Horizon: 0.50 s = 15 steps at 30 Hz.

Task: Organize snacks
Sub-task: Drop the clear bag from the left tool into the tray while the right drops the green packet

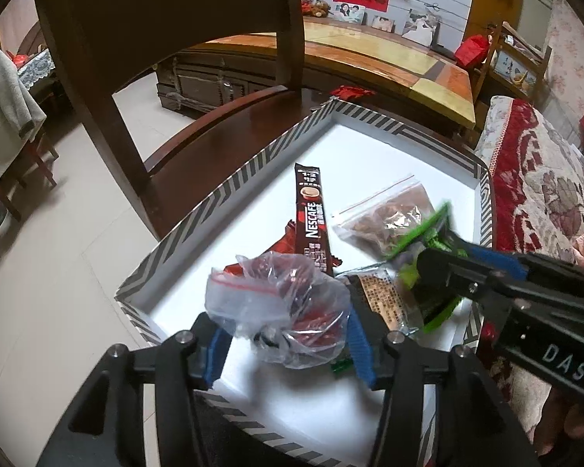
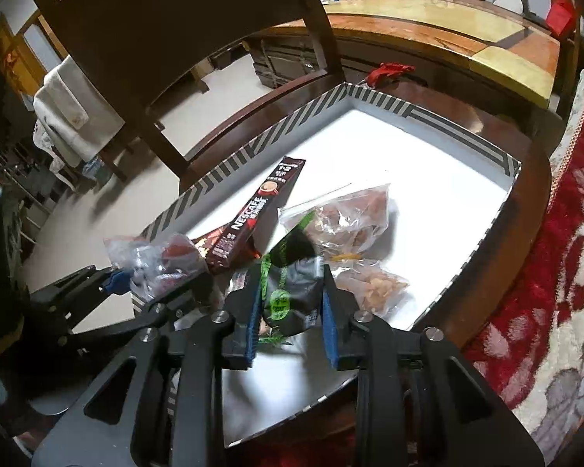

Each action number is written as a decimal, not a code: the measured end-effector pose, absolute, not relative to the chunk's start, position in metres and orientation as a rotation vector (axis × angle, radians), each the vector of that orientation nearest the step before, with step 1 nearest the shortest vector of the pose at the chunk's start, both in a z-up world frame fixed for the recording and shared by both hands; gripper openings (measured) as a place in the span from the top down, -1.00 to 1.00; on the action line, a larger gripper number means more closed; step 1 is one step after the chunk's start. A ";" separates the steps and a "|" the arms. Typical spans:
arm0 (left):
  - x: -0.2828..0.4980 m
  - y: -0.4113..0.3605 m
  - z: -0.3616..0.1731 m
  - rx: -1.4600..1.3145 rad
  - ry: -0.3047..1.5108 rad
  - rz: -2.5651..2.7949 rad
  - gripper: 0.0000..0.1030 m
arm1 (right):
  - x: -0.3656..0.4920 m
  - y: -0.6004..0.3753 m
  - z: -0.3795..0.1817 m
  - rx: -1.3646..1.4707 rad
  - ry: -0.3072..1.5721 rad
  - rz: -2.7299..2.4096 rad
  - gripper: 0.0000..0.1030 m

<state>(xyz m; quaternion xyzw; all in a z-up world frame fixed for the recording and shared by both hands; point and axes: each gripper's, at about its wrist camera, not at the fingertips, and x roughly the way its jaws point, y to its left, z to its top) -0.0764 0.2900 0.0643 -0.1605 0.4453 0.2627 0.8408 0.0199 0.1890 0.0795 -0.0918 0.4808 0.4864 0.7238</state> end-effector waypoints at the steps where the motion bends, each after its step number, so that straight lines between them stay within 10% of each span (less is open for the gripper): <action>1: -0.077 0.290 0.065 -0.337 0.941 0.559 -0.10 | 0.020 0.189 0.080 -0.202 1.059 1.070 0.33; 15: -0.084 0.289 0.072 -0.342 0.921 0.566 -0.34 | 0.021 0.168 0.092 -0.158 1.042 1.046 0.30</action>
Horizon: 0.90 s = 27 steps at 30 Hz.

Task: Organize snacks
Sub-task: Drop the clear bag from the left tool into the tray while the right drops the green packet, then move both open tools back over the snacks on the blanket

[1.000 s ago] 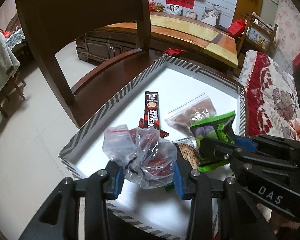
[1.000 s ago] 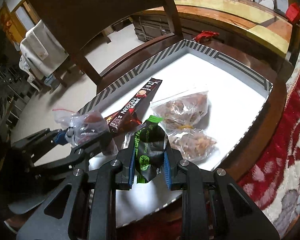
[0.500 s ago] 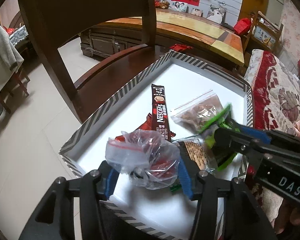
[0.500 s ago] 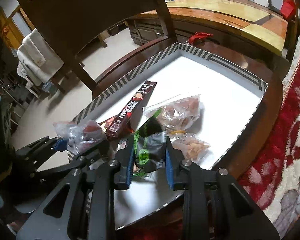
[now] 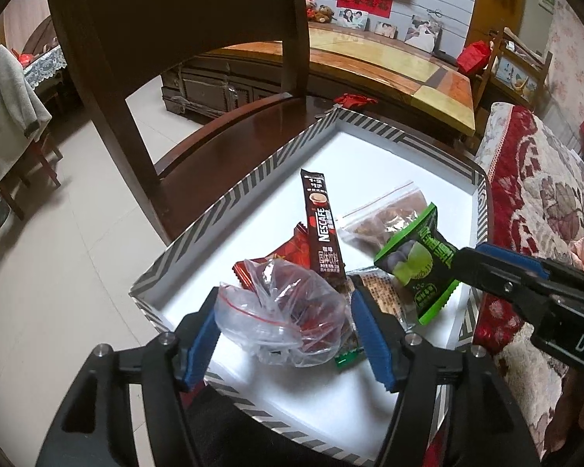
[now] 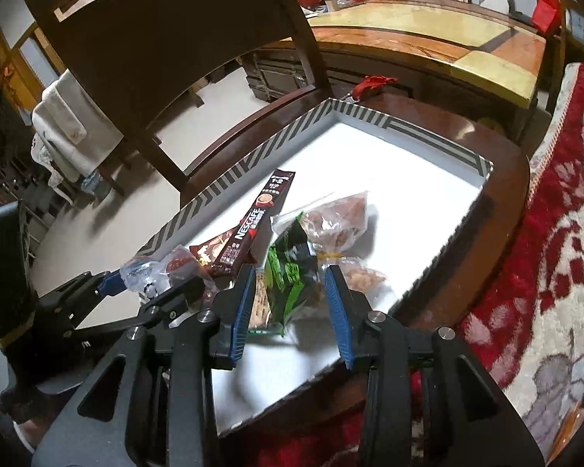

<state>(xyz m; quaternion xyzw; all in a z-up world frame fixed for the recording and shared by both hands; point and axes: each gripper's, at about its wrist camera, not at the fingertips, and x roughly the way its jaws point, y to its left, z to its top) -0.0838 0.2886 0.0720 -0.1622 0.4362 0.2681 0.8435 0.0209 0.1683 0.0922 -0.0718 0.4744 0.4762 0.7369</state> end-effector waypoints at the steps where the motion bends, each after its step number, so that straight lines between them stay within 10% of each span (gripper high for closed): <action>1: -0.084 0.288 0.073 -0.341 0.920 0.565 -0.38 | 0.021 0.167 0.092 -0.156 1.042 1.044 0.30; 27: -0.085 0.237 0.098 -0.294 0.867 0.463 -0.74 | 0.000 0.086 0.104 -0.094 1.003 0.988 0.03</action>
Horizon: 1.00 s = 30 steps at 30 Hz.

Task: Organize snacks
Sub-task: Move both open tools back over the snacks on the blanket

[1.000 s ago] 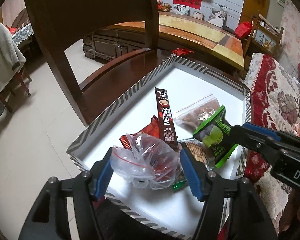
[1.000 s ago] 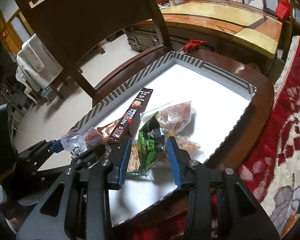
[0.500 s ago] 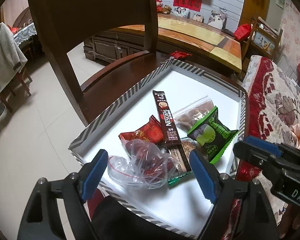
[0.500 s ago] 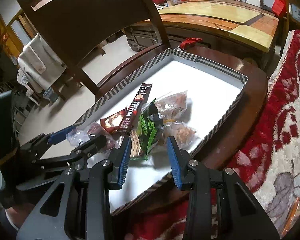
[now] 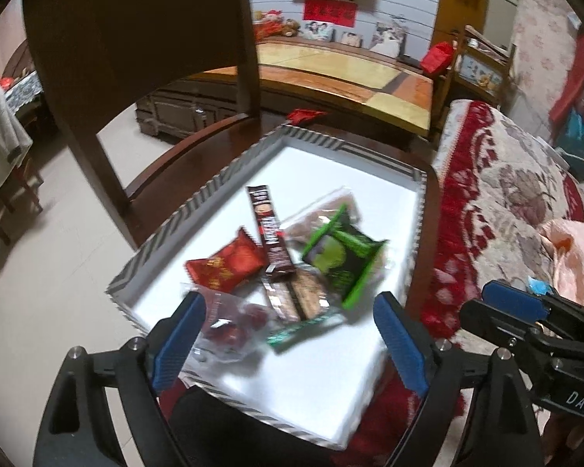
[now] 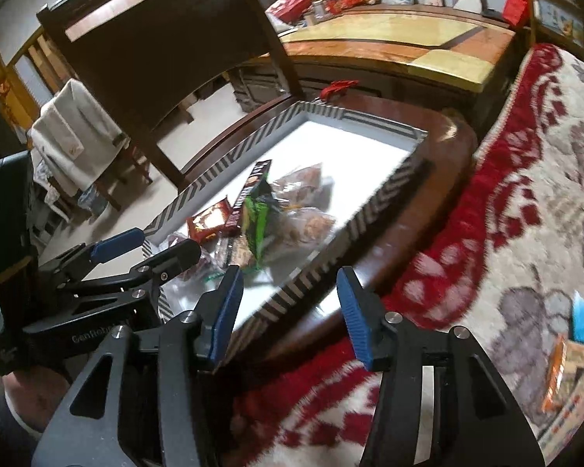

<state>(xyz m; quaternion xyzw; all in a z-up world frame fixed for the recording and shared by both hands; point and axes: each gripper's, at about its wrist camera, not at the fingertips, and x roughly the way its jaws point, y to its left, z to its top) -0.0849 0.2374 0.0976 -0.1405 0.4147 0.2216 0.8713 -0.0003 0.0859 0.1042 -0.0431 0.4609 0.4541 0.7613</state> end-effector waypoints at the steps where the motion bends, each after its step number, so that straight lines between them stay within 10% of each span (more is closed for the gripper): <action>1: -0.084 0.233 0.098 -0.289 0.866 0.450 -0.74 | 0.000 0.079 0.104 -0.085 1.004 0.982 0.03; 30: -0.058 0.102 0.092 -0.148 0.875 0.164 -0.75 | -0.024 -0.094 0.083 -0.010 0.972 0.658 0.03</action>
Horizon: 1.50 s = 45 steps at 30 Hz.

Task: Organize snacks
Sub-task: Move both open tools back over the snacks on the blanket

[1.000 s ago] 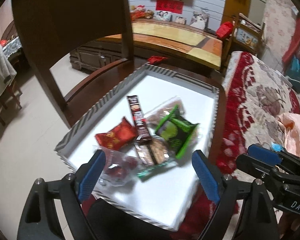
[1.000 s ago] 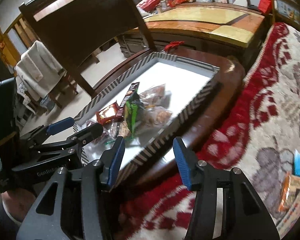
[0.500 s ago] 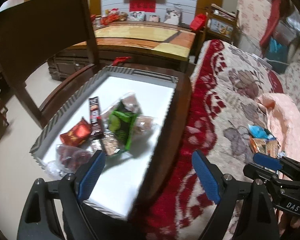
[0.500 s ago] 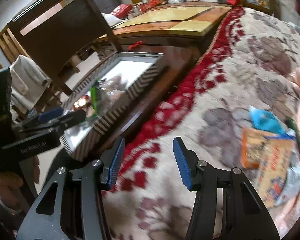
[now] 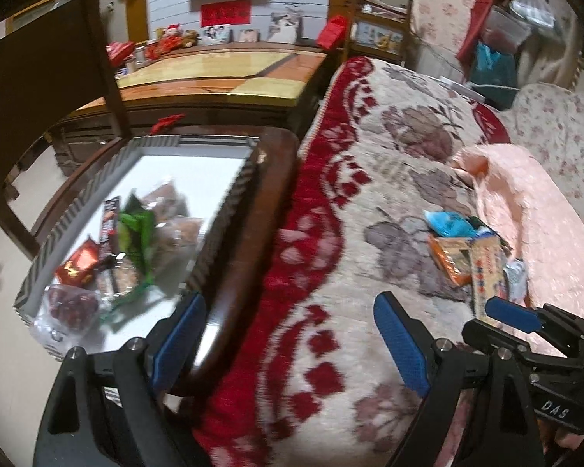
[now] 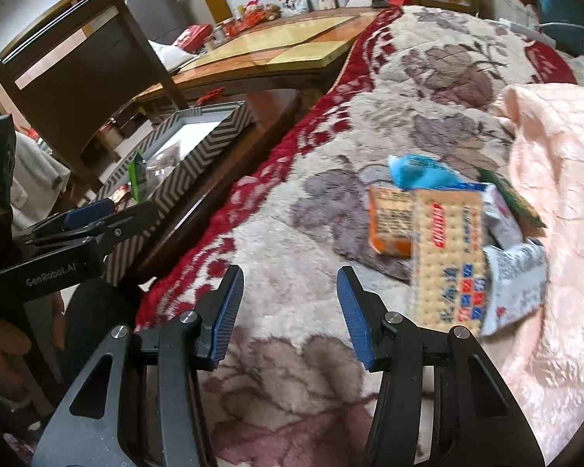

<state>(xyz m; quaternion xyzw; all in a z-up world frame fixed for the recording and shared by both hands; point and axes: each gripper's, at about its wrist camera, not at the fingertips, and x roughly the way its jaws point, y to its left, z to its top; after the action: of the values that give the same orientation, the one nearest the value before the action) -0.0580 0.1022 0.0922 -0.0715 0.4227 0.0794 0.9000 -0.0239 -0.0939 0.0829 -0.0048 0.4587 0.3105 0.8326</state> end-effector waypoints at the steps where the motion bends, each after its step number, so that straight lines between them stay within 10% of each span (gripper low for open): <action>1: -0.058 0.098 0.092 -0.142 0.874 0.157 -0.77 | -0.025 -0.096 0.083 -0.017 0.965 0.647 0.03; 45: -0.060 0.052 0.047 -0.054 0.768 0.071 -0.89 | -0.048 -0.177 0.066 0.037 0.778 0.539 -0.01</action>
<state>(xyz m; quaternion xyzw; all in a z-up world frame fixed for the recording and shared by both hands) -0.0596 0.0516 0.0469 -0.0264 0.3745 0.0347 0.9262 -0.0485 -0.1772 0.0661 0.0176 0.3748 0.2594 0.8899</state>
